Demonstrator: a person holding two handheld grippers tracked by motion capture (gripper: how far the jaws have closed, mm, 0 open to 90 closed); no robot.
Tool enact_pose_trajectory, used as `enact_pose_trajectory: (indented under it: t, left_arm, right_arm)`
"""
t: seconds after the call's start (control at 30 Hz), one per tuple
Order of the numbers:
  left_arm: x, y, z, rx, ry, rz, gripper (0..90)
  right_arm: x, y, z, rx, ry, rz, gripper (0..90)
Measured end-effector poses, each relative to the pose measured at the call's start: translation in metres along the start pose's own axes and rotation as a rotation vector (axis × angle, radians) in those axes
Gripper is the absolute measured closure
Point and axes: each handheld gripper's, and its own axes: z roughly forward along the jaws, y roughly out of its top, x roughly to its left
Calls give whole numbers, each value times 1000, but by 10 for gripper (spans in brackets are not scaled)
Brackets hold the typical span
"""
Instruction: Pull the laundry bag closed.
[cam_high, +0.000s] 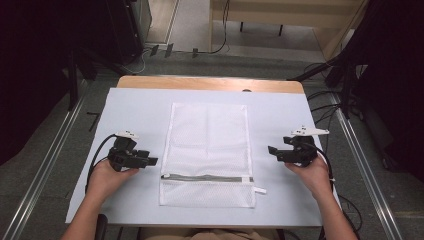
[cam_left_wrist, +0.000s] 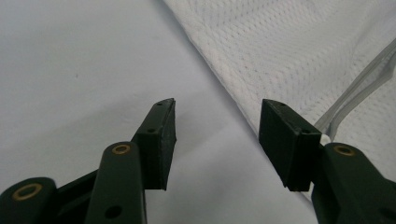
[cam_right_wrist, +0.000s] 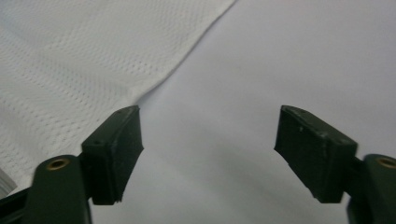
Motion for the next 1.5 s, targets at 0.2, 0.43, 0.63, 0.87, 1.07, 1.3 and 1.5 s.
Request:
enact_pose_trajectory:
  t: [0.2, 0.43, 0.63, 0.87, 1.07, 1.3, 1.5]
  left_arm:
    - [5, 1, -1, -22, 13, -8, 453]
    - [7, 1, -5, -62, 32, -2, 423]
    - [6, 2, -7, -55, 29, -20, 425]
    - [5, 2, -7, -55, 30, -35, 429]
    - [5, 2, -7, -56, 29, -26, 427]
    - [5, 0, -10, -60, 20, -32, 445]
    - [4, -2, -10, -56, 27, -38, 435]
  right_arm:
    - [3, -1, 1, 15, 1, -16, 348]
    - [4, -1, 3, 29, 10, -14, 389]
    - [2, -2, 4, 47, 31, 14, 416]
    - [2, -2, 3, 42, 25, 12, 420]
    - [3, -1, 3, 43, 28, 6, 441]
    - [4, 0, 5, 45, 43, 17, 443]
    - [5, 1, 7, 50, 44, 1, 442]
